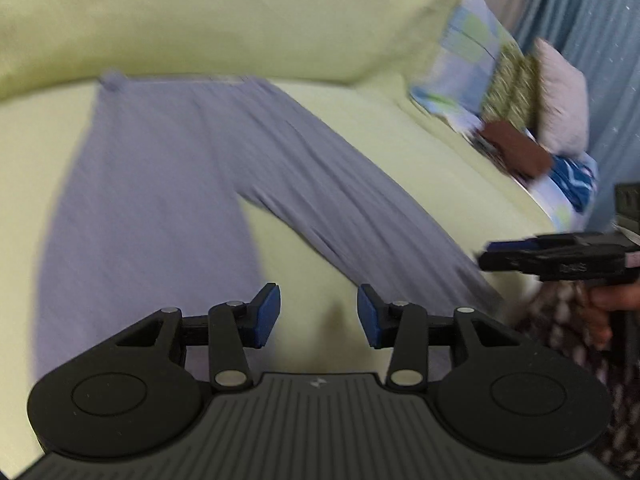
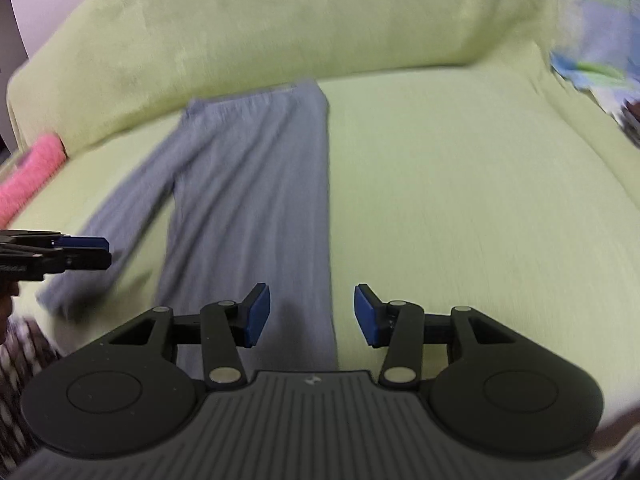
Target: Fold clothes
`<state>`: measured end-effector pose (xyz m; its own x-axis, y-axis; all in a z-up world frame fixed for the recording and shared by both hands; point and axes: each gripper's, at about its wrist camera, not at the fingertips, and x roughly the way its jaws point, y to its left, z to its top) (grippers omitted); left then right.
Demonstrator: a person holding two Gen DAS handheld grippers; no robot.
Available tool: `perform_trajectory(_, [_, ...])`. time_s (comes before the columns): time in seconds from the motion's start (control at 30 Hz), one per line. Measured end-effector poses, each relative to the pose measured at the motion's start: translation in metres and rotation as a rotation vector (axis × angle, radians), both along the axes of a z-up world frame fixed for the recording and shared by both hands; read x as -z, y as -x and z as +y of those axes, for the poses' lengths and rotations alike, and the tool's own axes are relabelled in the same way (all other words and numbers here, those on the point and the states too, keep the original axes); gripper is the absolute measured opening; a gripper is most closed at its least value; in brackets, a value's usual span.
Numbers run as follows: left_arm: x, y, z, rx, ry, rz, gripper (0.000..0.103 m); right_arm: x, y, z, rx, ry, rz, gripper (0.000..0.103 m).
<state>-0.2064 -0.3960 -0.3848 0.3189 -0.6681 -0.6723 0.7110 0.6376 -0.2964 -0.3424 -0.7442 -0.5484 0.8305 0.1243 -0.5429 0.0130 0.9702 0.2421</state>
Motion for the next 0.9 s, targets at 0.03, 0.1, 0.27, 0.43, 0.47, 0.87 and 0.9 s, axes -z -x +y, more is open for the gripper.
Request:
perform_trajectory(0.03, [0.002,0.008,-0.01,0.022,-0.016,-0.008,0.049,0.004,0.004,-0.001,0.0,-0.006,0.009,0.041])
perform_trajectory(0.1, [0.005,0.016,-0.018,0.043,-0.034,-0.011,0.049,0.005,0.008,-0.003,0.005,-0.005,0.018,0.041])
perform_trajectory(0.27, [0.013,0.037,-0.043,0.097,-0.1,-0.048,0.049,0.009,0.005,0.001,-0.019,-0.016,0.015,0.032])
perform_trajectory(0.43, [0.014,0.059,-0.054,0.122,-0.158,-0.113,0.044,0.011,-0.002,0.005,-0.012,0.042,0.042,0.0])
perform_trajectory(0.47, [0.012,0.062,-0.057,0.135,-0.157,-0.115,0.035,0.01,-0.003,0.001,-0.002,0.029,0.045,0.0])
perform_trajectory(0.87, [0.002,0.068,-0.057,0.134,-0.192,-0.186,0.031,0.008,0.011,-0.027,0.113,0.03,0.072,0.0])
perform_trajectory(0.9, [-0.003,0.064,-0.049,0.105,-0.198,-0.208,0.031,0.009,0.012,-0.025,0.119,0.043,0.077,0.0])
